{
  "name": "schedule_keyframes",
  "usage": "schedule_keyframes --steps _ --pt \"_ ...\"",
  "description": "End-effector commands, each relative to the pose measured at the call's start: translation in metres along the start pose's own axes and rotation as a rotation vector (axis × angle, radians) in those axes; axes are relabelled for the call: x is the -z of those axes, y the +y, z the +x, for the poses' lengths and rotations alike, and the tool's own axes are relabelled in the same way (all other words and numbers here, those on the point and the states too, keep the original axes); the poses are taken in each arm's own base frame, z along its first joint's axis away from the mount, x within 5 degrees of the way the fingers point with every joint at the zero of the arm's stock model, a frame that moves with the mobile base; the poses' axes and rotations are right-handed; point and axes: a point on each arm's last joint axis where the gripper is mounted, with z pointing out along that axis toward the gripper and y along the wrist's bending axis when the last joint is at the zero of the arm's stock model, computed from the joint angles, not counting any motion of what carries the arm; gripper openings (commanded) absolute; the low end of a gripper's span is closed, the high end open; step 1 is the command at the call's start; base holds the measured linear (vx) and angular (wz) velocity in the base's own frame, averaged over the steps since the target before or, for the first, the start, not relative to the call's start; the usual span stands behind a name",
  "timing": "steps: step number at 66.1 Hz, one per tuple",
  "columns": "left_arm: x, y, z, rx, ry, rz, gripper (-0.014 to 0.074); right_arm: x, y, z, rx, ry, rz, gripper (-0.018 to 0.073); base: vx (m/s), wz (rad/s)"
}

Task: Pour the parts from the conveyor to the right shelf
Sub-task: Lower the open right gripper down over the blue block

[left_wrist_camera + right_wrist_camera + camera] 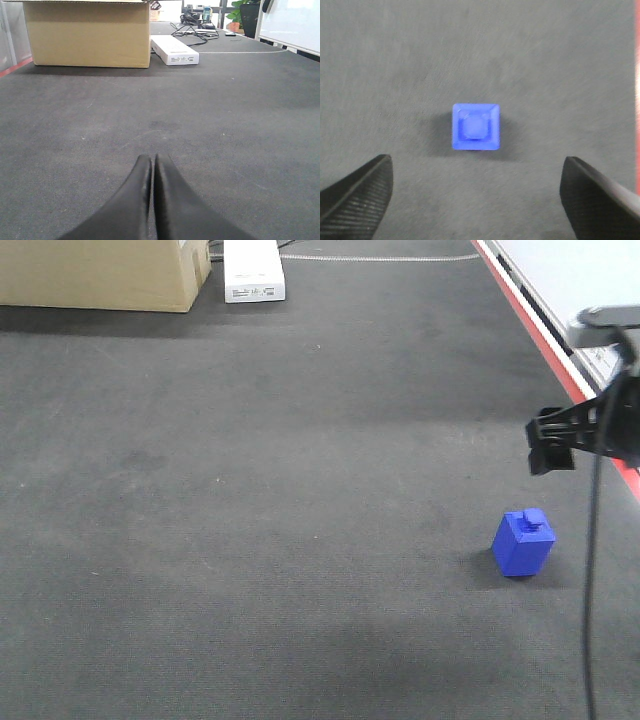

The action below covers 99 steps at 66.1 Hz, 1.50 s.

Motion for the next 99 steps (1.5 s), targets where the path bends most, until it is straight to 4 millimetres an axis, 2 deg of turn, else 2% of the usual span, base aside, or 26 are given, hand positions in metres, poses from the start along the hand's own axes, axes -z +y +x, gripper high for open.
schedule_keyframes --steps 1,11,29,60,85,93,99 --pt "0.0 -0.001 -0.013 0.016 -0.082 0.011 -0.0006 0.005 -0.009 -0.016 -0.01 -0.027 -0.043 0.063 0.0 0.0" --pt "0.0 -0.001 -0.013 0.016 -0.082 0.011 -0.0006 -0.015 -0.019 -0.023 0.027 0.049 -0.021 0.0622 0.0 0.0" --pt "0.0 -0.001 -0.013 0.016 -0.082 0.011 -0.0006 -0.05 -0.014 -0.026 0.053 0.142 -0.104 0.0611 0.0 0.0" --pt "0.0 -0.001 -0.013 0.016 -0.082 0.011 -0.0006 -0.1 -0.017 -0.03 0.051 0.207 -0.103 0.0594 0.0 0.0" --pt "0.0 -0.001 -0.013 0.016 -0.082 0.011 -0.0006 -0.138 -0.018 -0.024 0.035 0.305 -0.113 0.0589 0.0 0.0" --pt "0.0 -0.001 -0.013 0.016 -0.082 0.011 -0.0006 -0.14 -0.018 -0.024 0.031 0.309 -0.112 0.053 0.0 0.0" --pt "0.0 -0.001 -0.013 0.016 -0.082 0.011 -0.0006 -0.14 -0.018 -0.023 0.027 0.312 -0.112 0.0414 0.0 0.0"
